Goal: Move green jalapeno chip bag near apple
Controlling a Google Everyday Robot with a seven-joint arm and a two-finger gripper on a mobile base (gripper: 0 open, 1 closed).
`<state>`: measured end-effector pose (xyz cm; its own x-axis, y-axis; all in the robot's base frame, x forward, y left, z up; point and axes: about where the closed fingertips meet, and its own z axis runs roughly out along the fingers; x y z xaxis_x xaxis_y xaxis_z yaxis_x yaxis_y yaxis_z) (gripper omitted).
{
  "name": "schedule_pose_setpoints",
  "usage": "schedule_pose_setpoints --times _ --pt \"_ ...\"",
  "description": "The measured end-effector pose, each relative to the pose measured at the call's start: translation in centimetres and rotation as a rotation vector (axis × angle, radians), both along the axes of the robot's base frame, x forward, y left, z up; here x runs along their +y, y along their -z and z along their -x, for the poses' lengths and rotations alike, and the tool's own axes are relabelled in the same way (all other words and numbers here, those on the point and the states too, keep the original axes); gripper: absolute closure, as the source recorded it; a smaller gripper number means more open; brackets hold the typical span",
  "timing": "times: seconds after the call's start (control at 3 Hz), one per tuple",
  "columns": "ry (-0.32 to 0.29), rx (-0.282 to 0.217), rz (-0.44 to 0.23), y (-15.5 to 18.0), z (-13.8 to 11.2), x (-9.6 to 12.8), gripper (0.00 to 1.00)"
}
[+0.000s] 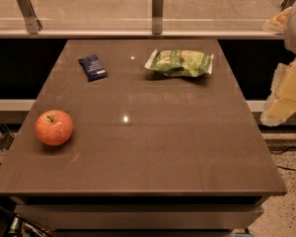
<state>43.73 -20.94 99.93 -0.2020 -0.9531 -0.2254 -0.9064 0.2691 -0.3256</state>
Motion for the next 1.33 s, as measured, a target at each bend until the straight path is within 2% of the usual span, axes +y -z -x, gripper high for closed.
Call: schedule_pose_setpoints --times 0.67,1.0,1.33 --pt "-0.015 -0.021 -0.006 -0.3 -0.8 0.4 0.0" --pt "-0.039 -0.027 -0.01 -0.2 -2.4 1.0 0.0" --pt "-0.037 -0.019 0.013 0.8 -4.4 1.4 0.0"
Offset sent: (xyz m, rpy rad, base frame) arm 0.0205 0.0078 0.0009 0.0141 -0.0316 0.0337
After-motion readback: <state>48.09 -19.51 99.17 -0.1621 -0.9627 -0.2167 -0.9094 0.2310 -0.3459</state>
